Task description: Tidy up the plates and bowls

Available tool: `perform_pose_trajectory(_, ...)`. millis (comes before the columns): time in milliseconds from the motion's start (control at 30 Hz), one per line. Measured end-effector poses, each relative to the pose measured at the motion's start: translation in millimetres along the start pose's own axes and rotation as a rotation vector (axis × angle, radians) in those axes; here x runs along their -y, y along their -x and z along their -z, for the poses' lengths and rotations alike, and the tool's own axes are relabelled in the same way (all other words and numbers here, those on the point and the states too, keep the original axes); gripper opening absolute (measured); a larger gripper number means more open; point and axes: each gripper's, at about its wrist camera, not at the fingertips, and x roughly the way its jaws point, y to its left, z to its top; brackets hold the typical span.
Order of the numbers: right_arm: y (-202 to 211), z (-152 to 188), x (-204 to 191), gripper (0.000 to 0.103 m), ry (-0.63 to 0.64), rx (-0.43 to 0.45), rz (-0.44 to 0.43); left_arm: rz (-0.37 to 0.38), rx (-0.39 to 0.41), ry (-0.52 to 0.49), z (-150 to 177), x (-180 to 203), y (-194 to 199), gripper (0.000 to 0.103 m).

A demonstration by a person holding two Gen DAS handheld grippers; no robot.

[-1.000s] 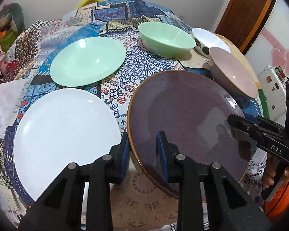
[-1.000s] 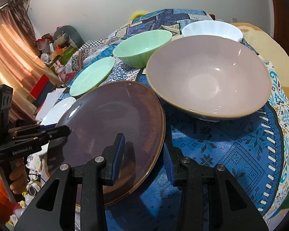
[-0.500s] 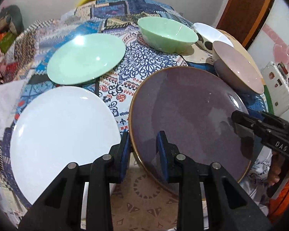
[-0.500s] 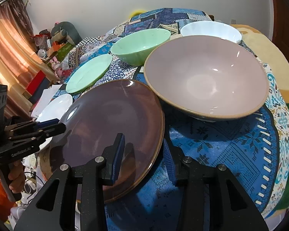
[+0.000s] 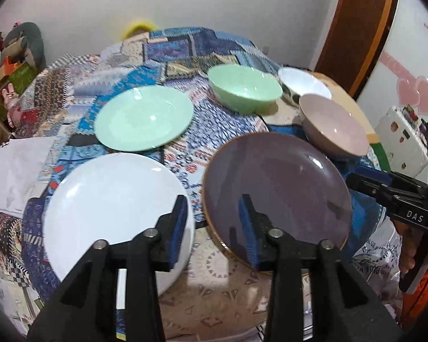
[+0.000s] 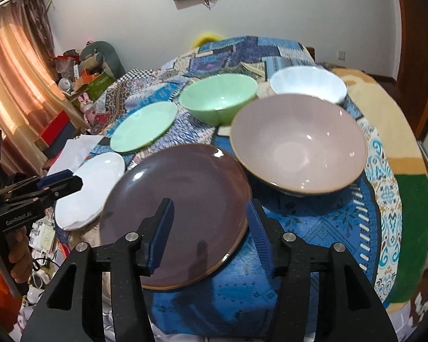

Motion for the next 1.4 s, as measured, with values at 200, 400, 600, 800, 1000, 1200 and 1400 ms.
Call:
perform_pose_trajectory(200, -3, -10, -27, 0.067, 0.042, 0.028, -0.023, -0.053, 0.103, 0.021, 4, -22, 34, 0.067)
perform_pose_trajectory(400, -18, -18, -54, 0.072, 0.095, 0.011, -0.053, -0.111, 0.147, 0.084, 11, -54, 55, 0.089)
perform_pose_trajectory(600, -41, -22, -82, 0.072, 0.159, -0.027, -0.064, -0.181, 0.133, 0.15, 27, -88, 55, 0.09)
perform_pose_trajectory(800, -64, -27, -99, 0.072, 0.186, -0.07, -0.088, -0.182, 0.077, 0.236, 47, -121, 43, 0.09)
perform_pose_trajectory(1000, -94, -32, -120, 0.072, 0.253, -0.141, -0.104, -0.207, 0.026, 0.313, 70, -150, 33, 0.086)
perform_pose_trajectory(1200, -123, -37, -134, 0.067, 0.31, -0.205, -0.115, -0.169, -0.033, 0.388, 81, -171, 22, 0.066)
perform_pose_trajectory(1400, -152, -45, -138, 0.05, 0.334, -0.298, -0.12, -0.135, -0.075, 0.391, 83, -172, 11, 0.046)
